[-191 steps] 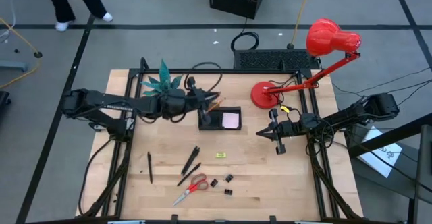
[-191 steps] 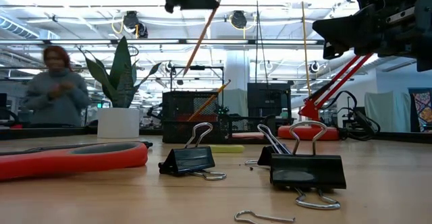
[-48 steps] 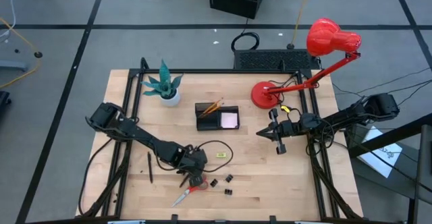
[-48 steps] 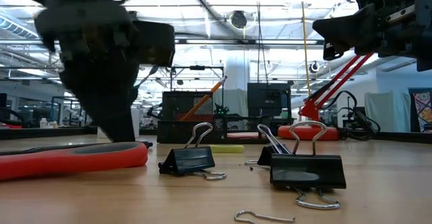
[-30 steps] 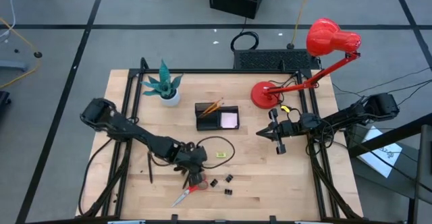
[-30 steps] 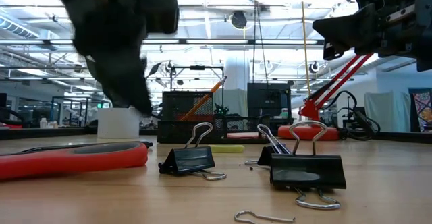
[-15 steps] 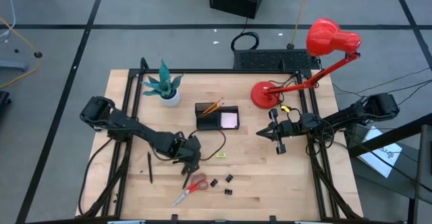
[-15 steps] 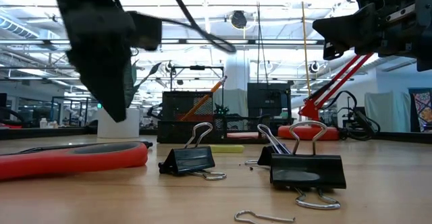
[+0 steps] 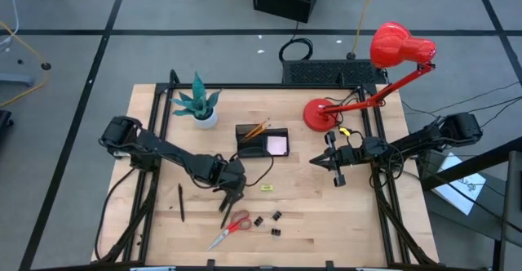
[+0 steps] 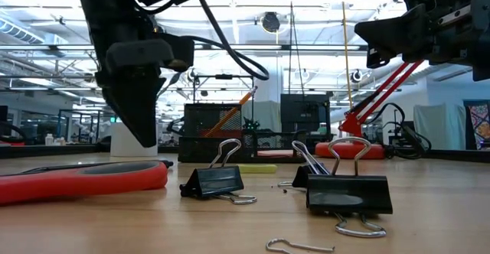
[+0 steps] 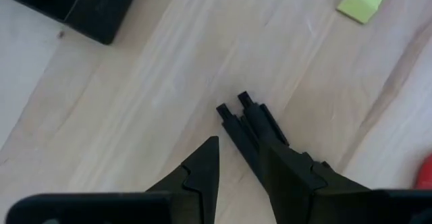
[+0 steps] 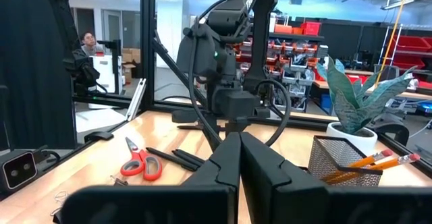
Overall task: Pick and place office supplies into organizer
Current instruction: Put the black pen into the black desk organizer
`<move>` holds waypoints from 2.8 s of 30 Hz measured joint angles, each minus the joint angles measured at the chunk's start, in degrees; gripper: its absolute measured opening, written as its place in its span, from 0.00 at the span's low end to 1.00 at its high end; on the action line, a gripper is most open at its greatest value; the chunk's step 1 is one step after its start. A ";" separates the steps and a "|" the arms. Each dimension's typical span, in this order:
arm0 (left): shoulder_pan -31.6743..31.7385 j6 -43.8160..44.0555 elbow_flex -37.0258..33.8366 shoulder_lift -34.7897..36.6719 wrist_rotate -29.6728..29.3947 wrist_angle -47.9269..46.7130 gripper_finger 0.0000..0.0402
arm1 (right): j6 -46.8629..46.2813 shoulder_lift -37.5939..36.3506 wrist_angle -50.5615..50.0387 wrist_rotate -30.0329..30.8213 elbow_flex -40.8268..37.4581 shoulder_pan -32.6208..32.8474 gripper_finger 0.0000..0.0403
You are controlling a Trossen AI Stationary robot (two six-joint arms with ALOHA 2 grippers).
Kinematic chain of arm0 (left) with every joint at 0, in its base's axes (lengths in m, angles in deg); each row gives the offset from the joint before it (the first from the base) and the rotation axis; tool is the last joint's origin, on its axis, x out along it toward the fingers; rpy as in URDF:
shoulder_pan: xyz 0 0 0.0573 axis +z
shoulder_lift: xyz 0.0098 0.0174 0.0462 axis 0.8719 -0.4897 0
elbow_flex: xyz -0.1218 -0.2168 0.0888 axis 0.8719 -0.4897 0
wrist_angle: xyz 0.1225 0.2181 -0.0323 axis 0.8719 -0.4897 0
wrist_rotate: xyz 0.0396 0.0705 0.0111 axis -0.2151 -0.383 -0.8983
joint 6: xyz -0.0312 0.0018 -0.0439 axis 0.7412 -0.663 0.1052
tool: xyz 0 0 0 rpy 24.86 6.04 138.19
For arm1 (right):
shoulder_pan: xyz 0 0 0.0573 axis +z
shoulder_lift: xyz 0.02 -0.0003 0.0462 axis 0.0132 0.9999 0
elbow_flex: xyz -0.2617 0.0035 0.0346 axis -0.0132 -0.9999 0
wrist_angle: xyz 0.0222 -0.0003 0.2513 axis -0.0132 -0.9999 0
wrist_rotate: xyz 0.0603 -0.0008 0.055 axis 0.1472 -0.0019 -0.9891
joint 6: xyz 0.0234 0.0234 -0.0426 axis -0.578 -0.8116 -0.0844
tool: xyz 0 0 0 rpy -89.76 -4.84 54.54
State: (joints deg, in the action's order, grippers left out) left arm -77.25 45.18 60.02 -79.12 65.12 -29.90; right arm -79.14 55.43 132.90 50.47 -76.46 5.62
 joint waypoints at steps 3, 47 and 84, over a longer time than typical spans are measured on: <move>-0.02 0.30 0.00 -0.78 0.02 -0.59 0.28 | 0.00 0.00 -0.15 0.00 0.00 0.00 0.01; 1.39 -10.45 -0.24 -2.93 -2.60 -2.05 0.08 | 0.00 0.02 -0.16 0.00 0.00 0.00 0.01; 17.08 -52.03 -0.02 18.26 -12.06 38.36 0.04 | 0.00 0.01 -0.67 0.00 0.02 -0.01 0.01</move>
State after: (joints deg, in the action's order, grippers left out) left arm -60.17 -6.85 60.00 -60.86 53.06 8.46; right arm -79.14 55.44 132.24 50.47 -76.44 5.62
